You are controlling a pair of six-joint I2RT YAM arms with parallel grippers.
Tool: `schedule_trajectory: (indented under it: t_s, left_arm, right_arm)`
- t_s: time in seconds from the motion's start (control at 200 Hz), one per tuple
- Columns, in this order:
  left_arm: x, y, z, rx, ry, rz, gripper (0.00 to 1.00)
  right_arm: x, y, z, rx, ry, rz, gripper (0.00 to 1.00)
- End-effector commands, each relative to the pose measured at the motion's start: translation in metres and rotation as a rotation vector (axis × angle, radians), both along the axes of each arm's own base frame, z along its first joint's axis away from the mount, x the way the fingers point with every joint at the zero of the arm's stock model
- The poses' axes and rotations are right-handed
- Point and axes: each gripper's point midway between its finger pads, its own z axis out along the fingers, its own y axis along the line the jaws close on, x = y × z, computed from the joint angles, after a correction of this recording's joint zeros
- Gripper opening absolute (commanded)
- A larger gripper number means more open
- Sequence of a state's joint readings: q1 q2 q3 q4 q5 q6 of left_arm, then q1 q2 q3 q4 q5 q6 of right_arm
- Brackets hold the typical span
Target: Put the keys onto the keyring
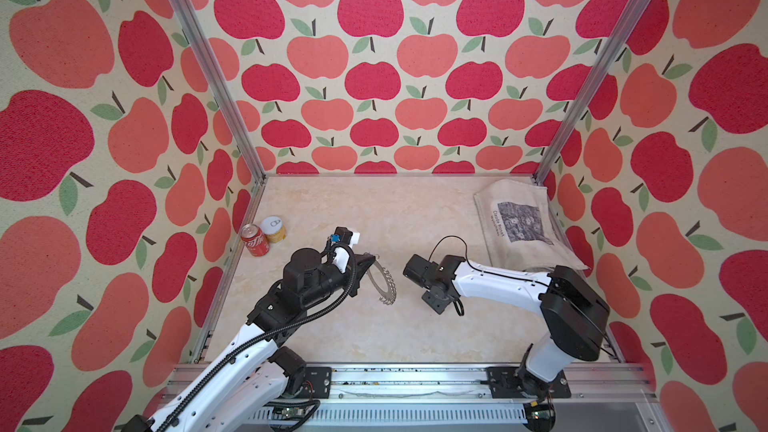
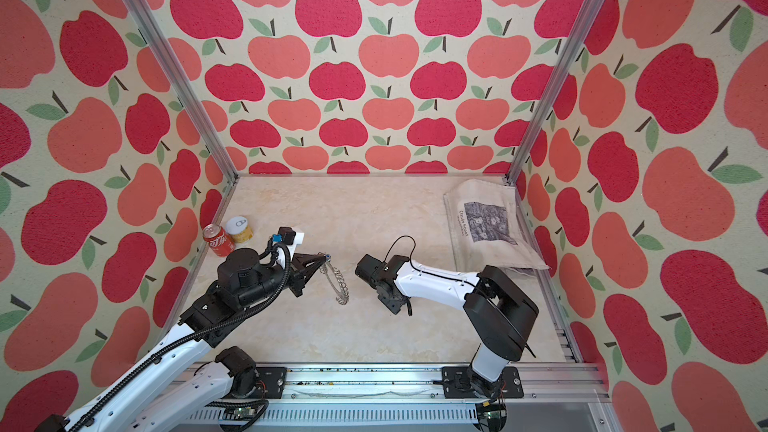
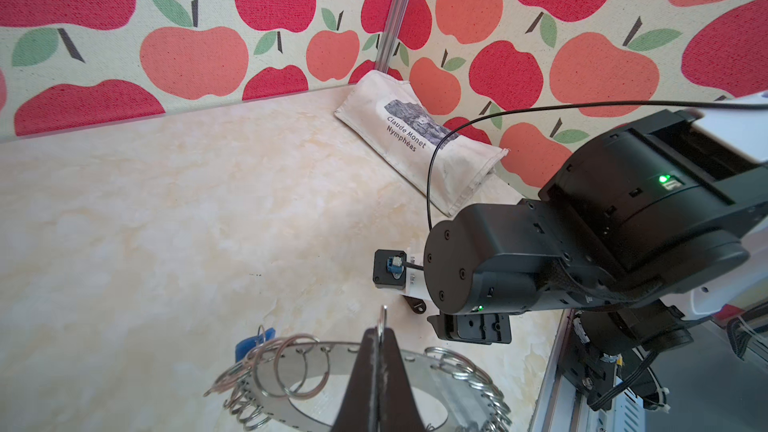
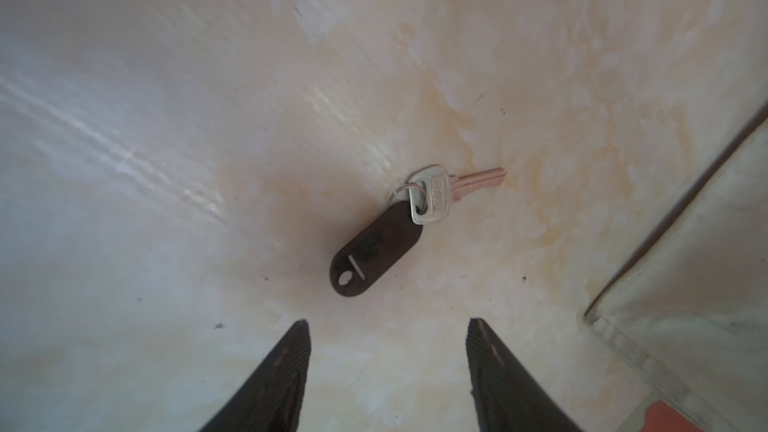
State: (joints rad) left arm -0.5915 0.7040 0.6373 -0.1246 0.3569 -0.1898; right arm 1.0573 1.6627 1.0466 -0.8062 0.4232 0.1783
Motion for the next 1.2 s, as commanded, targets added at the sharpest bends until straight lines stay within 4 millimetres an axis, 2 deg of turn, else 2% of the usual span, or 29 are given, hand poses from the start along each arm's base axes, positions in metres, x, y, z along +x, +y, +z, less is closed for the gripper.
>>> schedule_trajectory:
  t_s: [0.0, 0.16, 0.435, 0.57, 0.845, 0.965, 1.106, 1.196]
  left_arm:
    - [-0.002, 0.007, 0.019, -0.008, -0.04, 0.022, 0.0]
    - [-0.003, 0.009, 0.02, -0.005, -0.045, 0.026, 0.0]
    - [-0.004, 0.01, 0.021, -0.008, -0.051, 0.028, 0.0]
    - [-0.005, 0.011, 0.022, -0.008, -0.056, 0.03, 0.0]
    - [-0.005, 0.012, 0.023, -0.012, -0.059, 0.032, 0.0]
    - [-0.006, 0.012, 0.025, -0.014, -0.062, 0.032, 0.0]
    - [-0.007, 0.013, 0.027, -0.013, -0.065, 0.031, 0.0]
    - [-0.008, 0.014, 0.029, -0.015, -0.068, 0.03, 0.0]
  right_arm:
    - [-0.003, 0.003, -0.007, -0.032, -0.017, 0.052, 0.6]
    - [-0.008, 0.005, -0.018, -0.088, -0.014, 0.089, 0.57]
    - [-0.001, 0.008, -0.028, -0.126, -0.035, 0.118, 0.49]
    - [0.008, 0.006, -0.027, -0.169, -0.075, 0.138, 0.45]
    - [0.013, 0.001, -0.03, -0.208, -0.103, 0.166, 0.37]
    - [0.014, 0.002, -0.032, -0.207, -0.111, 0.181, 0.24]
    - [0.015, 0.005, -0.024, -0.181, -0.128, 0.191, 0.03]
    - [0.015, 0.006, -0.015, -0.158, -0.137, 0.192, 0.0]
